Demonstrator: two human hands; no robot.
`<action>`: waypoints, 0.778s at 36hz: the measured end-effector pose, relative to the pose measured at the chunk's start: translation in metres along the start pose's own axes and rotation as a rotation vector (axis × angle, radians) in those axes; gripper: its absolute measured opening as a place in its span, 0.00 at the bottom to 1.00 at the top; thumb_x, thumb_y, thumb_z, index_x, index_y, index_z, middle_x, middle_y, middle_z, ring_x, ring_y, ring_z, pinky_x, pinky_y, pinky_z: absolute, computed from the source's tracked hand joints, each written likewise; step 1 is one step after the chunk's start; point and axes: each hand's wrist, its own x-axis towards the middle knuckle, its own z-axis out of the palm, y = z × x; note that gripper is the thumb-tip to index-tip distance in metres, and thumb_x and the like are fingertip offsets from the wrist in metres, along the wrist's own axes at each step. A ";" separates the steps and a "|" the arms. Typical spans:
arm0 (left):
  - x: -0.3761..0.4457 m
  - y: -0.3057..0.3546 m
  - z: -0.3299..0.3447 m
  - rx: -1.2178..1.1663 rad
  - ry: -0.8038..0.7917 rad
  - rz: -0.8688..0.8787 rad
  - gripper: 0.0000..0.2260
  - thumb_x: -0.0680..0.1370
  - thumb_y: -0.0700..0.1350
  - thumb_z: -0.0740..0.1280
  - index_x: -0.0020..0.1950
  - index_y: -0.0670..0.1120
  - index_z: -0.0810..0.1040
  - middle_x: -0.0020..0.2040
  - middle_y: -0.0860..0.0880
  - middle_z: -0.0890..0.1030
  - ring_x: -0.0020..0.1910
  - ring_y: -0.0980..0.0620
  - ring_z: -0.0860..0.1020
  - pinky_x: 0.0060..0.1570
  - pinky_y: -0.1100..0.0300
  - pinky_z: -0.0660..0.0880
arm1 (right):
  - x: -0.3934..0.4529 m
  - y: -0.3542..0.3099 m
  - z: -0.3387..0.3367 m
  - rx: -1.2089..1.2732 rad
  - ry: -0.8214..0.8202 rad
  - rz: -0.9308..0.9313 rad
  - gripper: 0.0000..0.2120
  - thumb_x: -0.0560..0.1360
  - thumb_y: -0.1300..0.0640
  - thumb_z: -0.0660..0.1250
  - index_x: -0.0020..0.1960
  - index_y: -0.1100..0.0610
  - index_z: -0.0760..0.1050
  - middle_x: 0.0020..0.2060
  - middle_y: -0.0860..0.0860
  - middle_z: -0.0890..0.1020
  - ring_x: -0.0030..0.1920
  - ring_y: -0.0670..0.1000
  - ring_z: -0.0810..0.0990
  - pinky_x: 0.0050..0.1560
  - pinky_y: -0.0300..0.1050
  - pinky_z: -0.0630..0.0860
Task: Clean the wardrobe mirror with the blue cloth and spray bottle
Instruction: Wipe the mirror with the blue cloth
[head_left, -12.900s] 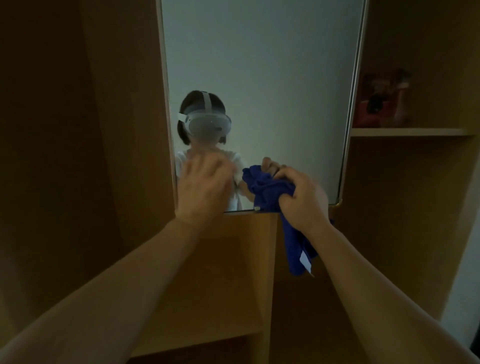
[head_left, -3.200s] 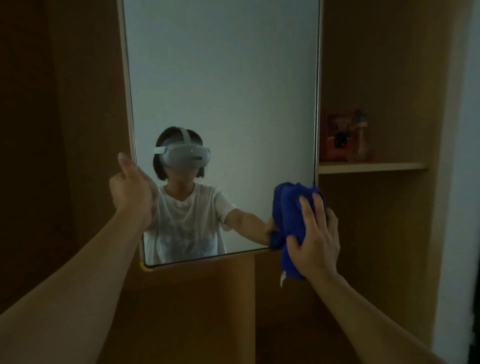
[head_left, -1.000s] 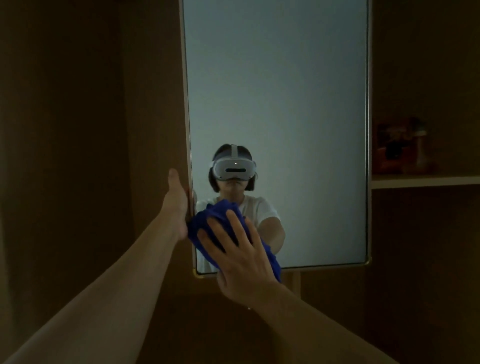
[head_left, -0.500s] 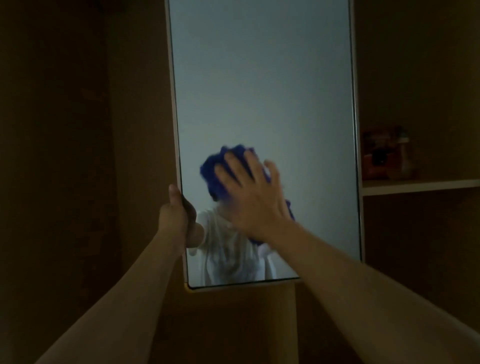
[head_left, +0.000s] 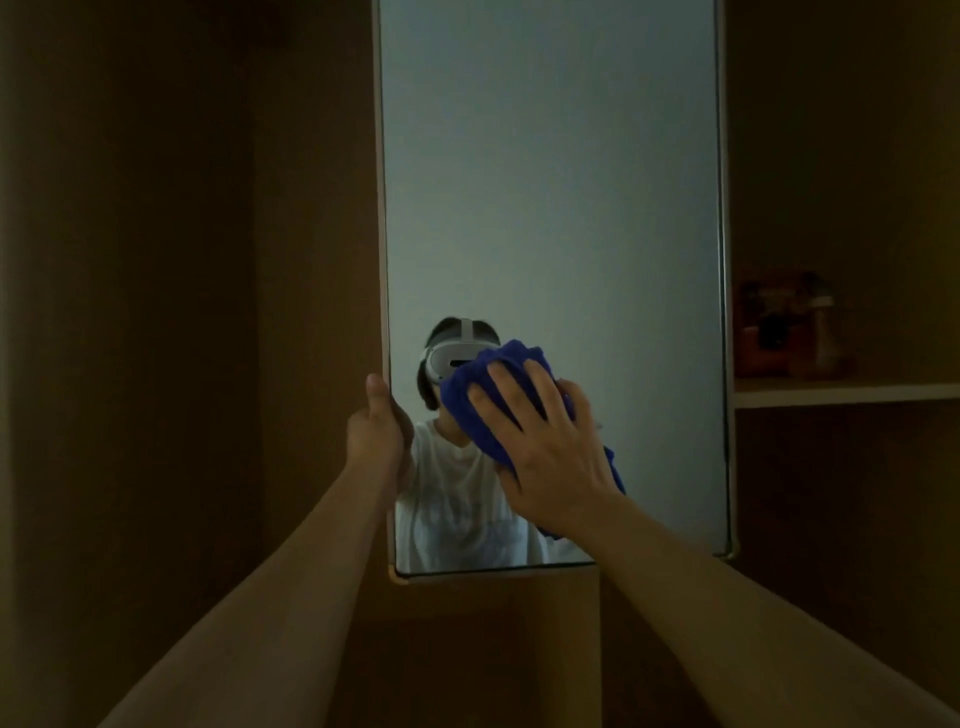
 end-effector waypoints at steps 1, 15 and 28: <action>0.000 0.003 -0.001 0.012 -0.016 -0.020 0.23 0.79 0.62 0.49 0.38 0.45 0.69 0.34 0.48 0.73 0.33 0.52 0.72 0.36 0.56 0.72 | 0.002 0.002 -0.003 -0.001 -0.001 -0.017 0.35 0.66 0.51 0.69 0.72 0.54 0.65 0.72 0.55 0.66 0.70 0.61 0.64 0.64 0.59 0.63; 0.082 0.153 0.018 -0.103 -0.161 -0.080 0.14 0.78 0.49 0.53 0.37 0.47 0.72 0.31 0.47 0.73 0.32 0.50 0.71 0.40 0.54 0.71 | 0.183 0.063 -0.058 0.067 -0.098 0.019 0.35 0.69 0.52 0.69 0.74 0.53 0.63 0.73 0.54 0.64 0.71 0.62 0.63 0.66 0.61 0.63; 0.163 0.361 0.050 -0.279 -0.282 -0.153 0.25 0.78 0.62 0.50 0.51 0.46 0.78 0.42 0.46 0.81 0.42 0.50 0.77 0.42 0.55 0.74 | 0.376 0.103 -0.117 0.117 -0.073 0.075 0.36 0.67 0.52 0.66 0.73 0.55 0.62 0.73 0.56 0.63 0.73 0.63 0.58 0.68 0.65 0.62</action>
